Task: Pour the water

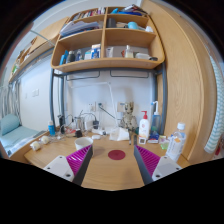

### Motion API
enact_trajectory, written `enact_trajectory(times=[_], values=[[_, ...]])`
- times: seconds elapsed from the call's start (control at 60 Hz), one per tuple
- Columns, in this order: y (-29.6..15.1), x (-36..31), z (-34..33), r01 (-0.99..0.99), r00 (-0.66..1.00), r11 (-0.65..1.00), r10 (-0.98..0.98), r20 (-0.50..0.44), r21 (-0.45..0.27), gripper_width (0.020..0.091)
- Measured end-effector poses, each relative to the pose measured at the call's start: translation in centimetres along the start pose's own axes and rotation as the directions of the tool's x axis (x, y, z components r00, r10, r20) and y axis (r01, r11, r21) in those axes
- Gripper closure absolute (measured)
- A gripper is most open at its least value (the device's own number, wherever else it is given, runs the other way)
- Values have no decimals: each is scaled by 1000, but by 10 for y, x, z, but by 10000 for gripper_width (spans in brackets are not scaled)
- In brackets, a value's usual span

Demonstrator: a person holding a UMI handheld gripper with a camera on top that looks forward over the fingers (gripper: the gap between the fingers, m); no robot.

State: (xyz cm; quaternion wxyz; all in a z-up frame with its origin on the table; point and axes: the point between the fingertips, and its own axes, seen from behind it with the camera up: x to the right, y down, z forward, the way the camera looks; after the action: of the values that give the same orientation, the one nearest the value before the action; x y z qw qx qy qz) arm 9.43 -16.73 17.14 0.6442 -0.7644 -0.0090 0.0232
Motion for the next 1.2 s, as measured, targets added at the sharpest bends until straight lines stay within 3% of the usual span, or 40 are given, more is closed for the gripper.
enact_trajectory(times=[0.067,0.083,0.15,0.333,0.483,0.8,0.933,0.983,1.2], values=[[18,13,-5,6,1000,1000,-6,2,-4,254],[2,5,2,10,1000,1000,-10,5,0,258],[51,45,-1,1,1000,1000,-2,-17,-28,264],[90,135,4,-58,989,996,48,-142,-63,264],[91,192,14,-75,974,997,66,-218,-32,271],[49,232,65,16,974,999,-4,-228,51,290],[45,236,79,37,973,998,-24,-228,56,403],[47,238,82,37,973,998,-25,-230,51,555],[40,237,84,64,970,990,-32,-242,127,697]])
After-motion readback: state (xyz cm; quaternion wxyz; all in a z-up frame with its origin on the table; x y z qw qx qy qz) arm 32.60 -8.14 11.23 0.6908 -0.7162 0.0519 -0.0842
